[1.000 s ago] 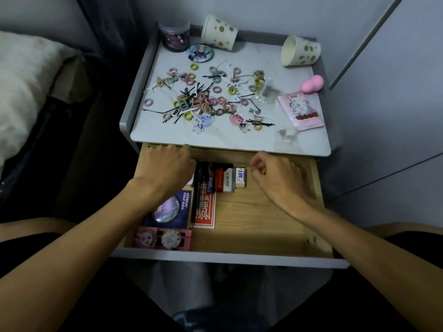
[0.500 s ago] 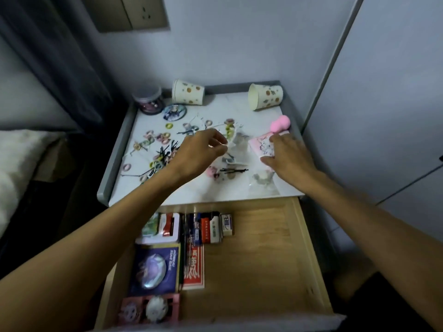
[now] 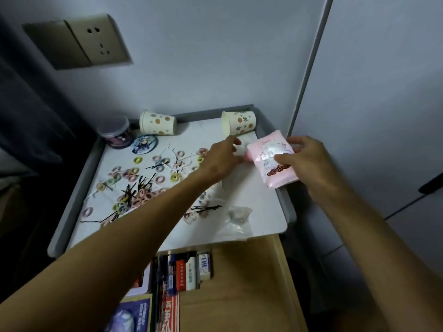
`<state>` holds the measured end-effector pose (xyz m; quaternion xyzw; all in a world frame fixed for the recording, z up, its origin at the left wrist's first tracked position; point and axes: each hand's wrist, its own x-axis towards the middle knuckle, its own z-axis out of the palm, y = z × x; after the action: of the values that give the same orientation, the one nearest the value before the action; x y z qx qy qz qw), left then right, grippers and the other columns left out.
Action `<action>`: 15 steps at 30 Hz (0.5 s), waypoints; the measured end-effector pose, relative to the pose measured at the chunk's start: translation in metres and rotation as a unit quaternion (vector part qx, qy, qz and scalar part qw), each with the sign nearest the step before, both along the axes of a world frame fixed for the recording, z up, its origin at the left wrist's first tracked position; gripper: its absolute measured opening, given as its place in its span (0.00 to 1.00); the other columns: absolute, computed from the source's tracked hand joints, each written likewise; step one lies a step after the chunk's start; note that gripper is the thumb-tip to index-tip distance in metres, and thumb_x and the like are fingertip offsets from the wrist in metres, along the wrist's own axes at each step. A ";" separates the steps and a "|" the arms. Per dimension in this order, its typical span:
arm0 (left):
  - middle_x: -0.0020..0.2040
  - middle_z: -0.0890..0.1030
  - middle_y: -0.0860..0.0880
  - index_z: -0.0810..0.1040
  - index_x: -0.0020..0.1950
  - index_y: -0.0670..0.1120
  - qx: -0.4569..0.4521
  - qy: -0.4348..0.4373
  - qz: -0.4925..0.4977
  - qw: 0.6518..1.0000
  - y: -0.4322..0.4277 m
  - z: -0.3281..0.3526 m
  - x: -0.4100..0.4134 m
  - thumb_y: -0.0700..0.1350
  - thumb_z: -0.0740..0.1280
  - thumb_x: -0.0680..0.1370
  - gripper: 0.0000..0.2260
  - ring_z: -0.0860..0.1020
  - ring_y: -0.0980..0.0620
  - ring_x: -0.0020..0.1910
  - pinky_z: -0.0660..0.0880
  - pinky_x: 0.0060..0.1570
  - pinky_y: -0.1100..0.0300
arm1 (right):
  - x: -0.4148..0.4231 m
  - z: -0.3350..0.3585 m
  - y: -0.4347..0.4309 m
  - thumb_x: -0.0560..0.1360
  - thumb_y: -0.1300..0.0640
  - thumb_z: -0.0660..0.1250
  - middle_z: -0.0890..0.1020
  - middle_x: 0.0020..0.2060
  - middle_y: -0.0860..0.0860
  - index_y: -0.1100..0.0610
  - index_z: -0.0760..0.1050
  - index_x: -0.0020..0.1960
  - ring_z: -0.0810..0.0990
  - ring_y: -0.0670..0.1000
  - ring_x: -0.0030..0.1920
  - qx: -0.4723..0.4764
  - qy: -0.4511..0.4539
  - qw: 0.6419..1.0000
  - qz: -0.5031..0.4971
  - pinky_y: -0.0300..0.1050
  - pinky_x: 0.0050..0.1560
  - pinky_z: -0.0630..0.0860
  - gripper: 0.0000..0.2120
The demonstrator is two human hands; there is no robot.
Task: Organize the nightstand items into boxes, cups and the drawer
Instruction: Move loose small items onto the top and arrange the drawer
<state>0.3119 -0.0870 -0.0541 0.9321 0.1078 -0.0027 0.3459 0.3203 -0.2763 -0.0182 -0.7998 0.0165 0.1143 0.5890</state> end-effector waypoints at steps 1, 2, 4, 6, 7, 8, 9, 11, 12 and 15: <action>0.65 0.78 0.44 0.71 0.71 0.46 0.017 0.004 -0.010 1.000 -0.008 -0.005 0.004 0.52 0.71 0.78 0.24 0.78 0.45 0.60 0.75 0.56 0.54 | -0.001 0.000 -0.002 0.74 0.66 0.71 0.82 0.54 0.54 0.58 0.74 0.66 0.83 0.49 0.40 0.021 0.010 1.000 -0.010 0.41 0.34 0.79 0.21; 0.65 0.78 0.44 0.71 0.70 0.45 0.032 0.007 -0.016 0.999 -0.015 -0.008 0.009 0.54 0.70 0.78 0.25 0.78 0.44 0.60 0.76 0.58 0.51 | -0.001 0.000 -0.003 0.75 0.67 0.69 0.83 0.52 0.55 0.59 0.76 0.63 0.83 0.48 0.38 0.035 0.018 0.999 -0.017 0.39 0.32 0.78 0.17; 0.64 0.79 0.43 0.74 0.68 0.44 0.060 -0.004 -0.013 0.998 -0.025 -0.013 0.016 0.53 0.67 0.80 0.21 0.79 0.43 0.58 0.77 0.57 0.49 | -0.001 -0.002 -0.004 0.76 0.68 0.66 0.83 0.48 0.55 0.57 0.78 0.57 0.82 0.48 0.36 0.049 0.025 0.998 -0.029 0.39 0.32 0.77 0.12; 0.62 0.81 0.42 0.76 0.65 0.43 0.075 -0.025 -0.009 0.997 -0.031 -0.013 0.020 0.50 0.64 0.81 0.15 0.79 0.43 0.56 0.77 0.56 0.50 | 0.003 0.000 -0.005 0.76 0.68 0.65 0.83 0.43 0.53 0.56 0.77 0.52 0.81 0.48 0.35 0.060 0.025 0.997 -0.039 0.38 0.30 0.76 0.10; 0.61 0.81 0.42 0.77 0.64 0.42 0.072 -0.033 -0.007 0.997 -0.031 -0.014 0.020 0.48 0.64 0.82 0.14 0.79 0.43 0.55 0.77 0.56 0.50 | 0.004 0.001 -0.006 0.76 0.68 0.64 0.82 0.42 0.52 0.56 0.76 0.52 0.81 0.47 0.34 0.064 0.026 0.997 -0.043 0.37 0.28 0.75 0.09; 0.60 0.81 0.42 0.78 0.63 0.42 0.062 -0.041 0.000 0.997 -0.029 -0.014 0.020 0.47 0.64 0.82 0.14 0.79 0.43 0.55 0.76 0.56 0.51 | 0.005 0.002 -0.006 0.76 0.68 0.64 0.81 0.40 0.51 0.57 0.76 0.52 0.80 0.47 0.34 0.062 0.027 0.997 -0.044 0.36 0.27 0.74 0.09; 0.59 0.81 0.42 0.78 0.62 0.41 0.049 -0.050 0.013 0.997 -0.025 -0.014 0.019 0.47 0.65 0.81 0.13 0.79 0.43 0.55 0.76 0.55 0.52 | 0.006 0.002 -0.006 0.76 0.68 0.63 0.81 0.39 0.51 0.58 0.75 0.52 0.80 0.46 0.33 0.059 0.027 0.997 -0.041 0.35 0.26 0.73 0.09; 0.58 0.81 0.43 0.78 0.62 0.41 0.007 -0.075 0.052 0.996 -0.014 -0.008 0.013 0.46 0.69 0.79 0.14 0.79 0.44 0.54 0.75 0.52 0.54 | 0.004 0.000 -0.005 0.76 0.69 0.61 0.81 0.39 0.51 0.59 0.74 0.52 0.80 0.46 0.34 0.052 0.031 0.998 -0.021 0.33 0.24 0.73 0.09; 0.58 0.81 0.43 0.78 0.63 0.41 -0.022 -0.088 0.074 0.993 -0.008 -0.004 0.007 0.45 0.70 0.79 0.15 0.78 0.46 0.54 0.74 0.52 0.55 | 0.003 -0.001 -0.004 0.77 0.70 0.60 0.80 0.40 0.52 0.59 0.73 0.53 0.80 0.46 0.34 0.048 0.031 0.998 -0.011 0.33 0.24 0.73 0.09; 0.59 0.80 0.48 0.76 0.66 0.44 -0.119 -0.112 0.067 0.984 0.009 0.016 -0.022 0.42 0.70 0.79 0.16 0.79 0.48 0.53 0.75 0.49 0.61 | -0.005 -0.002 0.004 0.77 0.68 0.63 0.79 0.51 0.50 0.55 0.68 0.66 0.81 0.46 0.40 0.011 0.009 0.999 0.034 0.36 0.27 0.76 0.19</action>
<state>0.2895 -0.0784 -0.0380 0.8694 0.1300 0.1119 0.4633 0.3155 -0.2720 -0.0205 -0.7922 -0.0064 0.1420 0.5935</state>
